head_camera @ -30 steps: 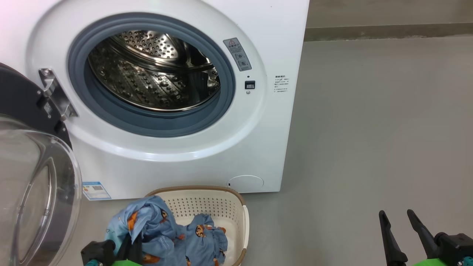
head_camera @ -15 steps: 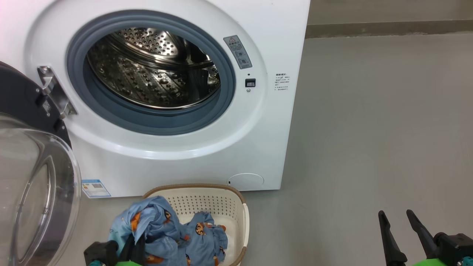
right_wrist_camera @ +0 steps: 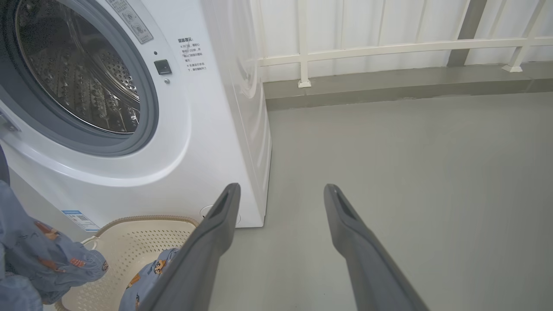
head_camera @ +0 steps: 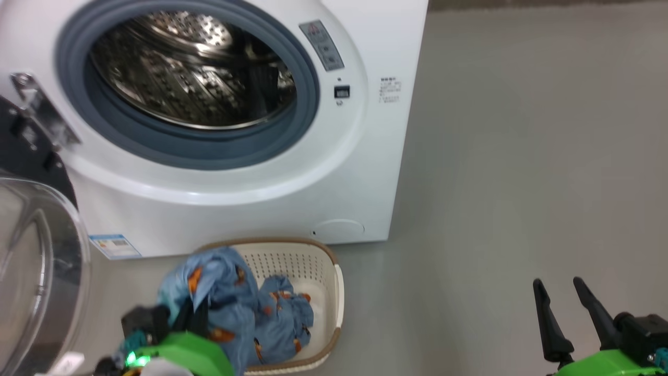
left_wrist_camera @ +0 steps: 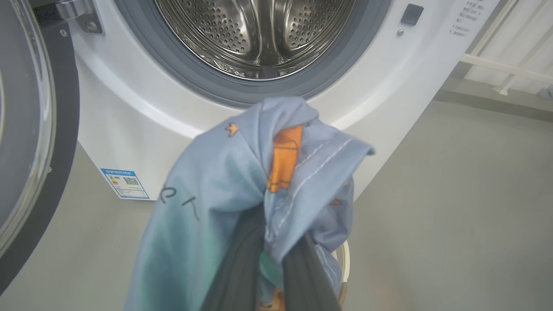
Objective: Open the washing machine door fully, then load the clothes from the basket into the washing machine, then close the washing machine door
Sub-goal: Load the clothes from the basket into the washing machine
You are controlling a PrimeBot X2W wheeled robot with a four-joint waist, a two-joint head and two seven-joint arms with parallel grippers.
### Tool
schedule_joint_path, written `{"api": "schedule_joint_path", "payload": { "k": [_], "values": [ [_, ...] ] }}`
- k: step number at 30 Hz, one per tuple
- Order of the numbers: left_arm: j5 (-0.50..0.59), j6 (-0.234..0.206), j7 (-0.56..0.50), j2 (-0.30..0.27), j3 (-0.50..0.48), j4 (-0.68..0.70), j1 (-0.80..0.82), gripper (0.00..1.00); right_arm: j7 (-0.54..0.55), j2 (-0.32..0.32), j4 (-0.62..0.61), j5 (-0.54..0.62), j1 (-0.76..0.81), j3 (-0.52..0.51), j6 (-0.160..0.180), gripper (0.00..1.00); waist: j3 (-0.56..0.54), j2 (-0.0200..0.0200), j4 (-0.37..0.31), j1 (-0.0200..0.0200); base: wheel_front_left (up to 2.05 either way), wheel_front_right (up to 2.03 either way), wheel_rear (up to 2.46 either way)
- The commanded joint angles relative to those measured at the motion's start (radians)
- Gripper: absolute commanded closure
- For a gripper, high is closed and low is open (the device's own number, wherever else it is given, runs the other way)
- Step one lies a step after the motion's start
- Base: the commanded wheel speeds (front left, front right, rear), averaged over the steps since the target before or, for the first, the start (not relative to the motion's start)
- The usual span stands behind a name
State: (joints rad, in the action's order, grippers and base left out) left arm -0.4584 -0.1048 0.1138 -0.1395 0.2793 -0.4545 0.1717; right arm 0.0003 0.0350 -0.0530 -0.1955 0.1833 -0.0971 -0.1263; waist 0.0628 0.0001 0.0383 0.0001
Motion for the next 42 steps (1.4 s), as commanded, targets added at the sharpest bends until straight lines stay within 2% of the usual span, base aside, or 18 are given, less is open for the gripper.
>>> {"api": "schedule_joint_path", "payload": {
  "k": [1,8,20,31,34,35,42],
  "values": [
    [-0.009,0.005,-0.004,-0.016,-0.033,0.005,0.083,1.00,-0.005,0.015,-0.033,-0.017,-0.056,0.023,-0.004,0.00,0.076,-0.0001,-0.034,-0.0001,0.00,0.00,0.00],
    [-0.024,0.014,-0.027,-0.037,-0.059,-0.050,0.232,1.00,-0.030,0.015,-0.027,-0.033,-0.110,0.039,-0.004,0.00,0.203,-0.0001,-0.088,-0.0001,0.00,0.00,0.00],
    [-0.021,0.034,-0.145,-0.171,-0.101,-0.203,0.608,1.00,-0.138,0.015,0.081,-0.099,-0.244,0.109,-0.004,0.00,0.418,-0.0001,-0.236,-0.0001,0.00,0.00,0.00],
    [0.013,0.048,-0.298,-0.307,-0.097,-0.254,0.944,1.00,-0.231,0.015,0.207,-0.174,-0.339,0.185,-0.004,0.00,0.566,-0.0001,-0.319,-0.0001,0.00,0.00,0.00],
    [0.010,0.056,-0.354,-0.338,-0.100,-0.262,1.036,1.00,-0.245,0.015,0.221,-0.191,-0.367,0.201,-0.004,0.00,0.613,-0.0001,-0.331,-0.0001,0.00,0.00,0.00],
    [0.007,0.058,-0.401,-0.357,-0.102,-0.266,1.092,1.00,-0.251,0.015,0.230,-0.200,-0.384,0.209,-0.004,0.00,0.642,-0.0001,-0.340,-0.0001,0.00,0.00,0.00],
    [0.004,0.042,-0.522,-0.416,-0.113,-0.241,1.261,1.00,-0.261,0.015,0.253,-0.231,-0.434,0.229,-0.004,0.00,0.736,-0.0001,-0.367,-0.0001,0.00,0.00,0.00]
  ]
}}
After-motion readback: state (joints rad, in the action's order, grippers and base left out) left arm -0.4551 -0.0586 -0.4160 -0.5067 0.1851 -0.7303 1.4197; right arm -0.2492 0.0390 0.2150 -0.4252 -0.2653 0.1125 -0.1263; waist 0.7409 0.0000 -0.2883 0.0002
